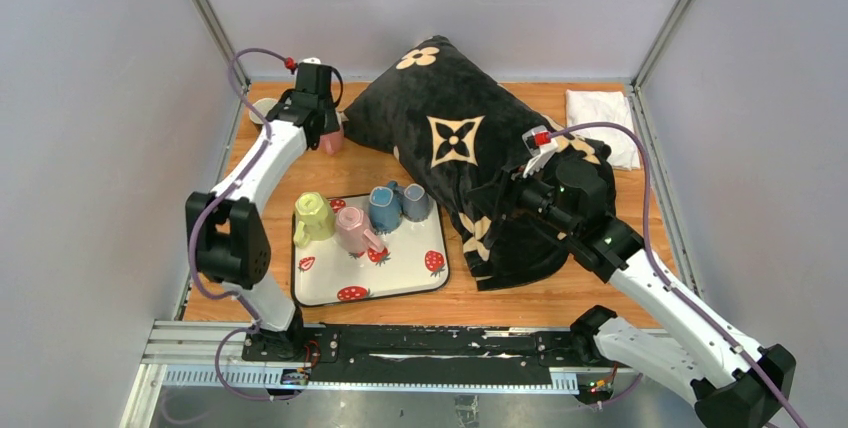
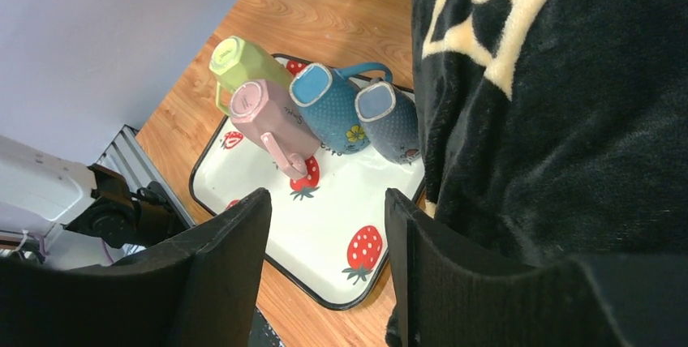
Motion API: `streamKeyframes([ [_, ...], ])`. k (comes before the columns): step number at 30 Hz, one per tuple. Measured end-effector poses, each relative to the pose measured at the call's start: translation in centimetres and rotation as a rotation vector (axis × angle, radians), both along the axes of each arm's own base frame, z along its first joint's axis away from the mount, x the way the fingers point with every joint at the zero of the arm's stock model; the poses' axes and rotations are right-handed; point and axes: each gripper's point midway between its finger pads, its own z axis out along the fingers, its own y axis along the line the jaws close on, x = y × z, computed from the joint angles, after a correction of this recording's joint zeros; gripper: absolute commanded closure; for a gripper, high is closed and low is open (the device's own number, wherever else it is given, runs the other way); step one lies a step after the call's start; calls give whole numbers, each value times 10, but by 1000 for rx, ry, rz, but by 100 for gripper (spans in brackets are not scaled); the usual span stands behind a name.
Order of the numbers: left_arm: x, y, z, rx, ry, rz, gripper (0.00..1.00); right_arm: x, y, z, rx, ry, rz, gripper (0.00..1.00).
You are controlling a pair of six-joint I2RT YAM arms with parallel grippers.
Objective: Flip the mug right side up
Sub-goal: Place the cup at the corner of the board.
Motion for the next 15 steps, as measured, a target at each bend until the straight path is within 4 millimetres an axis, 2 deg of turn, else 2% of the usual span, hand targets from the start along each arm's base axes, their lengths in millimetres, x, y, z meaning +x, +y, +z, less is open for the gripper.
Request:
streamKeyframes([
  [5,-26,-8,50,-77,-120,-51,57,6,2,-11,-49,41,-4,40],
  [11,-68,-20,78,-162,-210,-147,55,14,6,-9,-116,56,10,39],
  [15,-94,-24,93,-193,-270,-194,52,16,26,-12,-169,74,67,39],
])
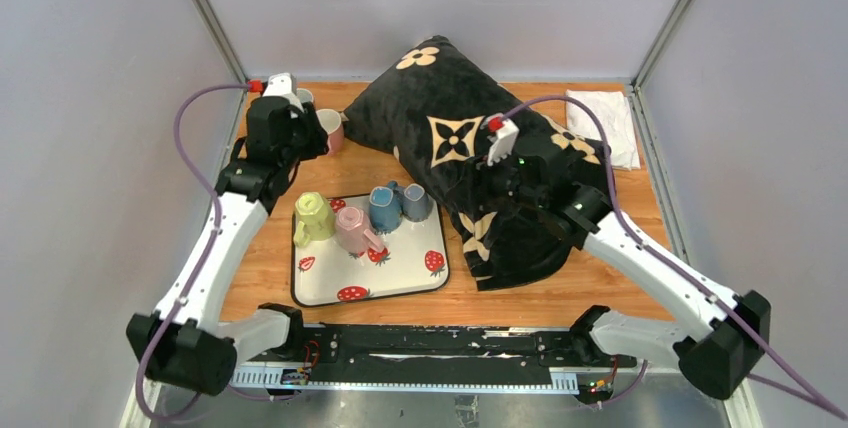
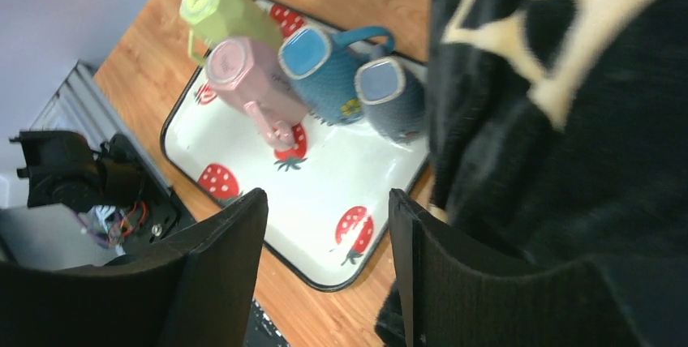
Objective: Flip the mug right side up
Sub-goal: Place the cup at the corner of the board, then turn over the cup on the tray.
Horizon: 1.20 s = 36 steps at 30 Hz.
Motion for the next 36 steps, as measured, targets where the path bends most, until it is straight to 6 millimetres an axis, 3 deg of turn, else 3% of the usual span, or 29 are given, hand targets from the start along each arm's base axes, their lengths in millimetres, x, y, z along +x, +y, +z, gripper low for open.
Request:
streamKeyframes([
  [8,-49,-6,39,-95,-159,-62,46,-34,76,-33,-156,46,242,39],
  [13,-70,-5,40,-113,-197,-74,44,-51,113,-52,-218,59,339,39],
  [17,-83,-1,27,-104,-198,-71,44,-64,139,-72,-269,70,409,39],
  [21,-91,1,14,-94,-193,-70,44,-68,156,-95,-319,85,447,39],
  [26,-98,7,8,-73,-205,-56,44,-61,162,-120,-376,95,443,39],
  [36,-105,28,17,-7,-254,24,44,-40,190,-136,-417,41,463,38],
])
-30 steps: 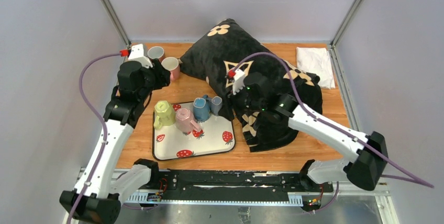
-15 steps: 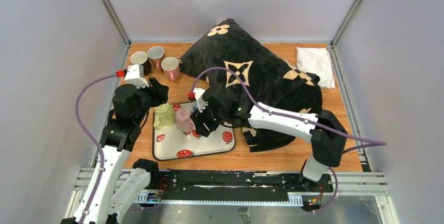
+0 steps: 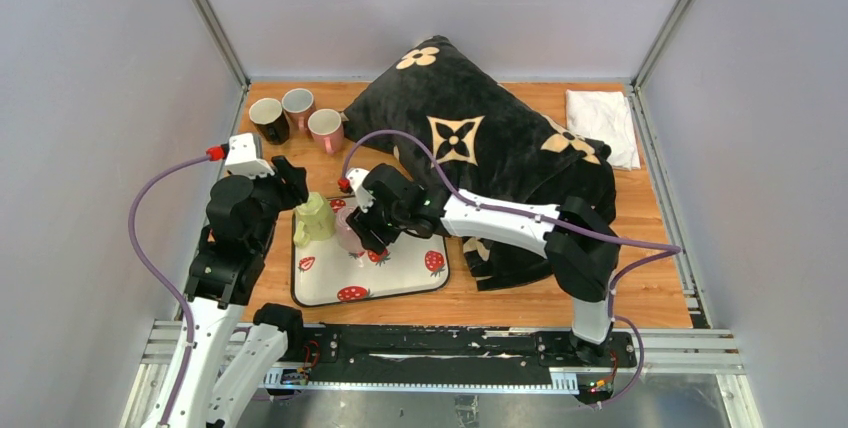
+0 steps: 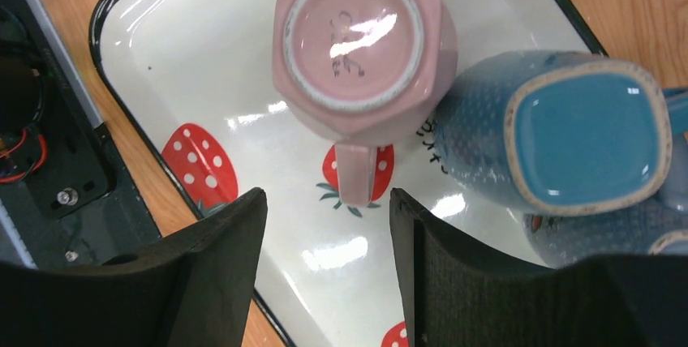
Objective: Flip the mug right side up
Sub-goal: Turn over the cup on the tray.
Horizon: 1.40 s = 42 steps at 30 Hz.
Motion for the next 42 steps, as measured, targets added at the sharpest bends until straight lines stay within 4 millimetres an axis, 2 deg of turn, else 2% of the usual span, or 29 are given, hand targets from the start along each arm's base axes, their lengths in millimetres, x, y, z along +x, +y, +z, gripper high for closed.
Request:
streamKeyframes([
  [8,-1,8,-3,31,13,37,43,14,15,-11,-32,-34,19,38],
  [26,1,11,-7,42,27,54,42,25,12,-20,-68,-31,31,41],
  [34,3,12,-9,45,37,56,42,27,15,-30,-85,-16,34,47],
  [42,4,12,-10,46,41,57,41,28,16,-30,-86,-16,36,51],
])
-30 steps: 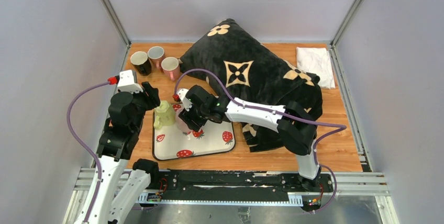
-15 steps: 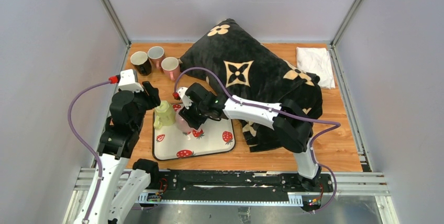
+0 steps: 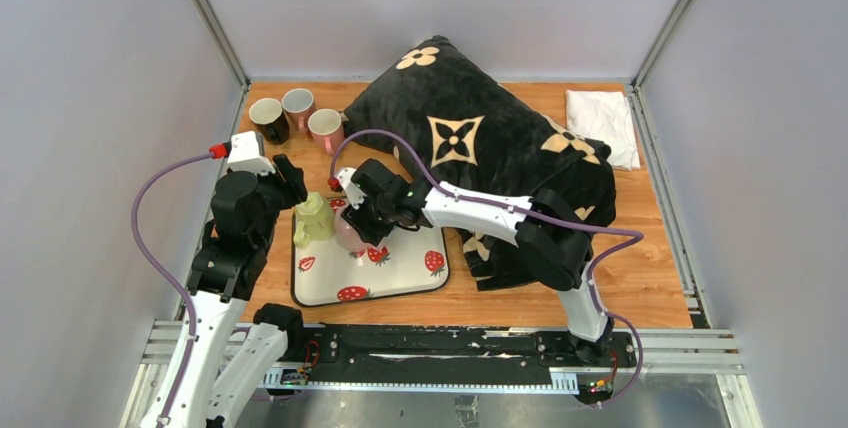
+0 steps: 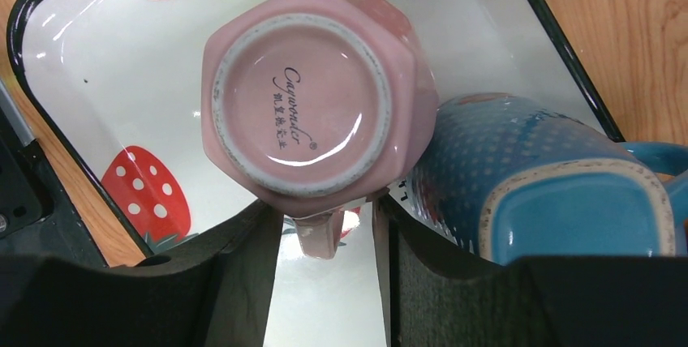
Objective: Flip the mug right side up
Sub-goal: Turn over the cup on the tray.
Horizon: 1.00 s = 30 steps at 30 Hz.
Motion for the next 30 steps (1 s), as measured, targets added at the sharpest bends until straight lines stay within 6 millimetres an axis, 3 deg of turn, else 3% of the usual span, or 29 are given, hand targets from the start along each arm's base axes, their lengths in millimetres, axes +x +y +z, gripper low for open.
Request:
streamKeyframes([
  [16,0,0,0,0,0,1,40,1,1,-9,-15,6,0,62],
  [30,0,1,0,2,-1,3,40,1,1,-9,-17,0,7,99],
])
